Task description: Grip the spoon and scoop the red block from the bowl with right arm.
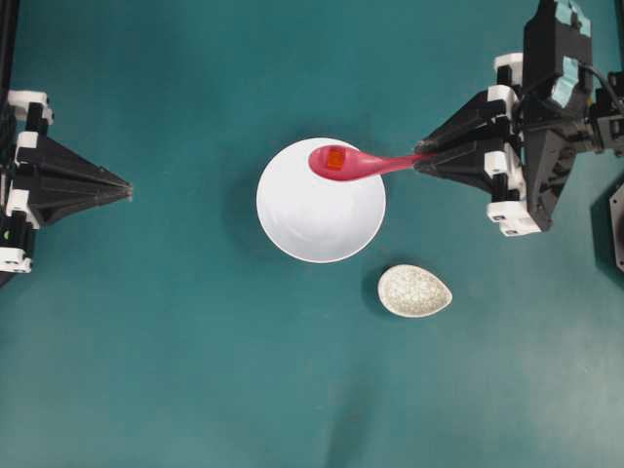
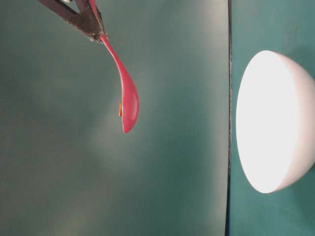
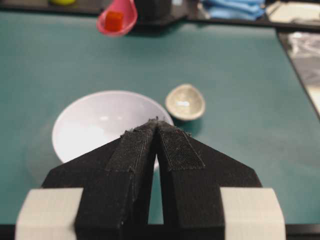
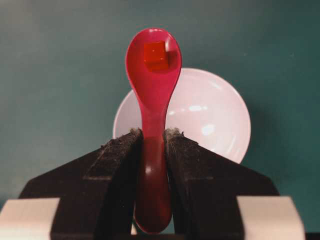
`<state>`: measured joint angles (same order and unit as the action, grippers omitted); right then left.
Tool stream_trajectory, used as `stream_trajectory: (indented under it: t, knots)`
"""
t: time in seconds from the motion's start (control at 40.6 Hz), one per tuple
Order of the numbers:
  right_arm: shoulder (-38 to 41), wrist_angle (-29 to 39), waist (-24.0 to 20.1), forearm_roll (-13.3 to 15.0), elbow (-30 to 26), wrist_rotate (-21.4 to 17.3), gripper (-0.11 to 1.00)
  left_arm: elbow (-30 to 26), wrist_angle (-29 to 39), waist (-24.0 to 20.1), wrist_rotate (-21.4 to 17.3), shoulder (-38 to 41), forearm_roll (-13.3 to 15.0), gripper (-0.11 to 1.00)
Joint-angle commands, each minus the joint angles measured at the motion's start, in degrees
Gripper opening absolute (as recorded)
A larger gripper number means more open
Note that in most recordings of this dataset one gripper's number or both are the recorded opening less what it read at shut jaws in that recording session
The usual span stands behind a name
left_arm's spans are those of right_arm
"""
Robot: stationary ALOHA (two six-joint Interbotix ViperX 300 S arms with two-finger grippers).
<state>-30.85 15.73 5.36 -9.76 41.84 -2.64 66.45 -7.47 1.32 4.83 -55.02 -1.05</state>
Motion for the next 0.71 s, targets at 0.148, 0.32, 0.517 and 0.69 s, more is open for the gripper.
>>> stream_trajectory:
  t: [0.148, 0.32, 0.517, 0.69]
  knots:
    - [-0.3, -0.2, -0.1, -0.2, -1.7, -0.1, 0.23, -1.1, -0.3, 0.2, 0.0, 0.2, -0.1, 0.0]
    - [-0.3, -0.2, -0.1, -0.2, -1.7, -0.1, 0.23, -1.1, -0.4, 0.2, 0.0, 0.2, -0.1, 0.0]
    - [-0.3, -0.1, -0.1, -0.1, -1.7, -0.1, 0.23, -1.2, 0.1, 0.2, -0.1, 0.2, -0.2, 0.0]
    - [0.2, -0.3, -0.1, -0.2, -1.8, -0.1, 0.23, -1.1, 2.0, 0.2, -0.4, 0.2, -0.1, 0.0]
